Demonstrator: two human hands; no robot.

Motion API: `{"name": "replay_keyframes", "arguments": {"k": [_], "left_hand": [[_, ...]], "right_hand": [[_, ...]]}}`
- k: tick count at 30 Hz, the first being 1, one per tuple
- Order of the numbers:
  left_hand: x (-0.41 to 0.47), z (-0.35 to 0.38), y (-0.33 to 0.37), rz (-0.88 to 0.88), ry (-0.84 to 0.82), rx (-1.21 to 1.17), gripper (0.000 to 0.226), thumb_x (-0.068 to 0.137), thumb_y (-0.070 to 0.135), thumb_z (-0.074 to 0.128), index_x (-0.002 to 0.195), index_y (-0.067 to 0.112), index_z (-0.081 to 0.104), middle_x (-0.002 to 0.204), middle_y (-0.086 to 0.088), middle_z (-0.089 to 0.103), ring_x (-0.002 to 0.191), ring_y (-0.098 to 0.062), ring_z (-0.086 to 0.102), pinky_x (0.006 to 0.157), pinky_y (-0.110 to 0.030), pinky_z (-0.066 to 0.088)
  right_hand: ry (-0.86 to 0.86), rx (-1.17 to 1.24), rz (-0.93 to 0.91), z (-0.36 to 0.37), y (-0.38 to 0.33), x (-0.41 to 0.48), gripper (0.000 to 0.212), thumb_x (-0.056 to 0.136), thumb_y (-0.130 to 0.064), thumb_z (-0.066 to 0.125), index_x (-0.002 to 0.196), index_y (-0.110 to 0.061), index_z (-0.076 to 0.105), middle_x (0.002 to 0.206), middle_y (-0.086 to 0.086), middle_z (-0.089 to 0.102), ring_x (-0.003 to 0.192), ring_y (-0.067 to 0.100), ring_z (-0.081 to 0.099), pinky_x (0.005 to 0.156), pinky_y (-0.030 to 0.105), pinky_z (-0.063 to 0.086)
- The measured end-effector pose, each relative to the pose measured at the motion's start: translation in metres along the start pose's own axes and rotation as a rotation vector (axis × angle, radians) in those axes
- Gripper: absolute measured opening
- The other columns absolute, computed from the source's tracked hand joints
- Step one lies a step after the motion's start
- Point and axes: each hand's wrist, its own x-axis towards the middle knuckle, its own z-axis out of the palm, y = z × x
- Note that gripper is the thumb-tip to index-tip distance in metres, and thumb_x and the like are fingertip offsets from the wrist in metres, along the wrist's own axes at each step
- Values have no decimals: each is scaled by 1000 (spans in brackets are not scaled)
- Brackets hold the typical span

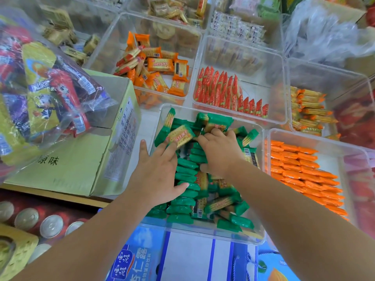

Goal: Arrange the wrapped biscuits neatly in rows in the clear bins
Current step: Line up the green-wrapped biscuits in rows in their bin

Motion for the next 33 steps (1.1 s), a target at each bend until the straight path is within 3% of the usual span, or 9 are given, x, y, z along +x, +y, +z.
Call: {"name": "replay_keyframes", "arguments": {"k": [3,6,9,12,18,23,27,31,33], "left_hand": [[0,-1,1,-8,-10,4,98,79,83,34,138,10,59,160,-6,35,144,-25,35,110,-72,13],[-1,0,1,-13,11,-4,96,80,82,37,145,12,50,161,-7,31,144,-26,33,110,-70,14],[-1,3,1,15,31,-39,97,81,82,37,157,22,28,165,-7,21,143,-31,34,111,-70,19],[0,7,0,84,48,-42,101,81,85,30,161,29,5,171,0,7,148,-35,26,112,-75,9],[2,5,-2,181,-38,42,101,82,87,16,161,25,21,170,3,11,155,-28,16,111,-77,-7],[3,6,-1,163,-64,63,110,78,92,9,161,20,22,168,0,22,153,-30,20,111,-76,-10],[3,7,-1,158,-72,71,115,76,93,5,161,17,19,169,-1,19,153,-30,17,110,-76,-12],[3,7,0,156,-67,65,116,75,94,5,161,17,18,169,0,17,154,-30,16,110,-76,-13],[3,6,0,154,-67,61,116,75,94,6,161,18,20,169,0,19,153,-30,18,111,-76,-11]], "right_hand": [[1,45,-16,-6,-4,7,64,74,-61,71,121,-23,51,120,-4,61,116,26,45,88,48,40],[-12,12,-74,-8,-8,13,70,83,-61,66,139,-24,47,132,-4,58,123,28,44,101,48,36],[-47,13,-121,-6,-9,15,74,90,-58,60,152,-27,34,145,-7,47,130,29,37,106,51,29],[-99,77,-136,-3,-10,15,78,93,-52,58,157,-27,22,153,-7,36,134,28,30,102,54,35],[-170,250,-167,-3,-1,19,96,81,-29,76,159,-15,21,161,4,28,145,28,29,118,43,32],[-57,167,-173,-5,9,8,71,91,-10,63,153,-25,33,147,2,45,129,29,43,102,45,46],[4,215,-117,-15,15,-10,79,86,5,58,154,-27,32,136,3,51,122,28,49,96,39,48],[234,508,-31,-30,9,-48,55,93,-13,60,145,-23,46,124,2,57,87,21,63,71,34,52],[234,624,-17,-32,2,-69,42,94,-20,62,135,-23,55,121,-1,58,78,13,60,70,29,51]]}}
